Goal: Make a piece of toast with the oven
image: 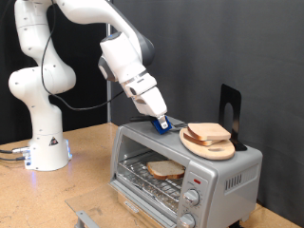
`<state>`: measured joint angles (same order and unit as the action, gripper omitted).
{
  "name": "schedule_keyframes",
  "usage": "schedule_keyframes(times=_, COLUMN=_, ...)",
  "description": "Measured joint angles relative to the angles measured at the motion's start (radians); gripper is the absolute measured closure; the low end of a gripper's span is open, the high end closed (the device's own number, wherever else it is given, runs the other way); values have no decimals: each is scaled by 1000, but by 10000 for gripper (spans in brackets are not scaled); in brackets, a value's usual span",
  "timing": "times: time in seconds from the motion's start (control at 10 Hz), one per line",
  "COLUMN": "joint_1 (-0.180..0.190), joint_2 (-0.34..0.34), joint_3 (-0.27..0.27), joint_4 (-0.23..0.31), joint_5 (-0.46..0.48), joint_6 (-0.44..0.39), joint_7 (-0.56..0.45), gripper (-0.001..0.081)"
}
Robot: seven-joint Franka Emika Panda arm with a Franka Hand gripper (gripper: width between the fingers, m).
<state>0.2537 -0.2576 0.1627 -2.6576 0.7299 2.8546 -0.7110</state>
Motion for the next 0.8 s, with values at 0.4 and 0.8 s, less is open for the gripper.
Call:
schedule_keyframes(times=0.4, joint_1=19, joint_2=-14, joint_3=11, joint_4=1, joint_5=17, joint_6=-8, joint_7=0, gripper=11)
schedule_keyframes(times=0.8, joint_1=33, joint_2=-67, joint_3=7, joint_4=-1, joint_5=91, joint_6=-48, joint_7=-19, gripper=11)
